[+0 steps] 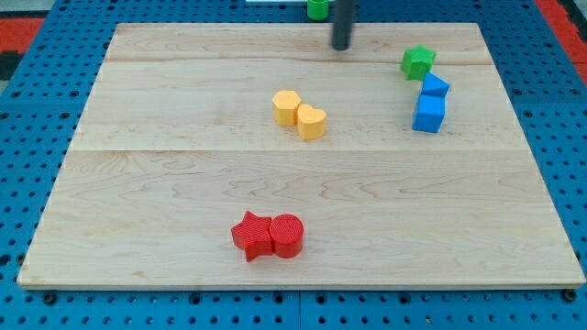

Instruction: Push yellow heart below blue cube

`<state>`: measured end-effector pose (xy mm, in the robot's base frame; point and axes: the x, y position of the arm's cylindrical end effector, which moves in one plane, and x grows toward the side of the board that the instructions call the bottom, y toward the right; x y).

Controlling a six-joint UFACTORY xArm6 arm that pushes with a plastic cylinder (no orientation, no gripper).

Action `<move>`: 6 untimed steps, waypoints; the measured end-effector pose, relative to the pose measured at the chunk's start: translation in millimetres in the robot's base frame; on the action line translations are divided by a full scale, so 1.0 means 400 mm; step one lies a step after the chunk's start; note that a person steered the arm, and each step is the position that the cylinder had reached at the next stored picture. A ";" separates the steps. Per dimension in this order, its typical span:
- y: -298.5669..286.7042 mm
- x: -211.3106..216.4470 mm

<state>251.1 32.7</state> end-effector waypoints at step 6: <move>0.146 0.447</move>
<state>429.7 90.9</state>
